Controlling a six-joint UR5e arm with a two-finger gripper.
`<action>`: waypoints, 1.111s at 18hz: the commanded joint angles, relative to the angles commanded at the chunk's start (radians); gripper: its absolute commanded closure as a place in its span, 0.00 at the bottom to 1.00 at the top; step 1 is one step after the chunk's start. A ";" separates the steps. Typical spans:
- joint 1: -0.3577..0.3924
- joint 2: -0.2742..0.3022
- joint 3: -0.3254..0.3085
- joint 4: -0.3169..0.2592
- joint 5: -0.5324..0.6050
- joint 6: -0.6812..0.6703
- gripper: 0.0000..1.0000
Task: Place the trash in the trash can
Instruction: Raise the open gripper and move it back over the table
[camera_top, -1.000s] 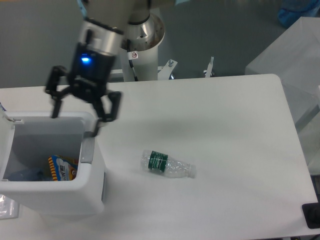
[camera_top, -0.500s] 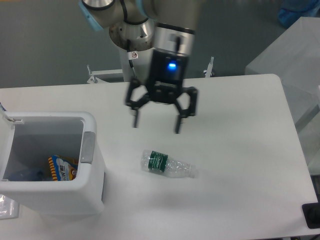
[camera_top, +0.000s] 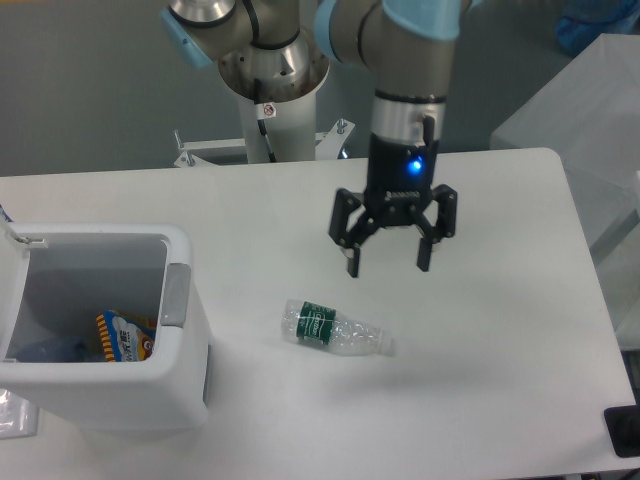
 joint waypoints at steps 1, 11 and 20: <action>0.000 -0.015 0.014 0.000 0.000 -0.012 0.00; -0.005 -0.120 0.135 0.028 0.006 0.105 0.00; 0.014 -0.123 0.069 0.018 -0.002 0.603 0.00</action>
